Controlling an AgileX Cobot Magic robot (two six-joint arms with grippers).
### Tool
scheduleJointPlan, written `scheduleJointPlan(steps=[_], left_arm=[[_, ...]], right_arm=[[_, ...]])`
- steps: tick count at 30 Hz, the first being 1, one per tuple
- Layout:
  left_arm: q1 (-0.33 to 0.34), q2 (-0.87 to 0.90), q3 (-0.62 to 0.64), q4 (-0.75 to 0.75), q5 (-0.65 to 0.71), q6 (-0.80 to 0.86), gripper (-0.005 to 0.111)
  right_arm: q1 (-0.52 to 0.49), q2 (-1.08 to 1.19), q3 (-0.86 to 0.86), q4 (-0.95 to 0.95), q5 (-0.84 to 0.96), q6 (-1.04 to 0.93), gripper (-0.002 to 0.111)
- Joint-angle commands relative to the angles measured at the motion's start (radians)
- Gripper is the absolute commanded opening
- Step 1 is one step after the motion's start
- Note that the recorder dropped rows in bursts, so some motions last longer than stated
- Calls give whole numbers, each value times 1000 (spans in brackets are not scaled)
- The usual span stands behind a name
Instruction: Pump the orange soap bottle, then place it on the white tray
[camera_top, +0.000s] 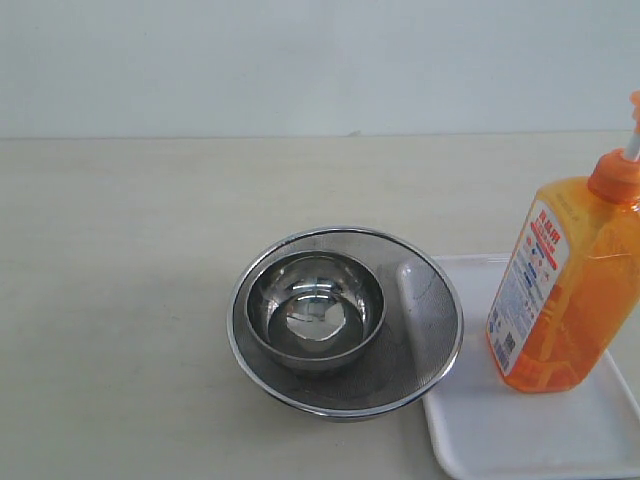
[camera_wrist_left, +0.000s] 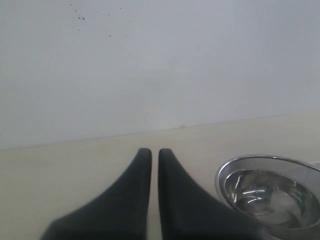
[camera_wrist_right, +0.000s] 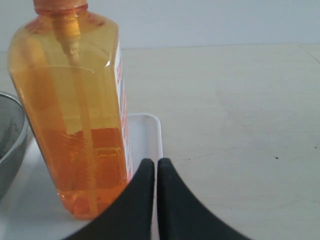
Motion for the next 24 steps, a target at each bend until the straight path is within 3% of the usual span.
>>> scheduleJointPlan(steps=[1,9,16,24], left_arm=[[2,-3,4,26,-16,13,5],[14,-3,7,-46,45,13,5],[114,-3,17,-36,94,-34,5],[255,-3,28,104,130,-144,5]], right_arm=[[-1,-6,5,-4,-13,0,0],[-1,-6,5,-4,-13,-2,0],[-1,-6,5,-4,-13,0,0],[-1,-6,5,-4,-13,-2,0]])
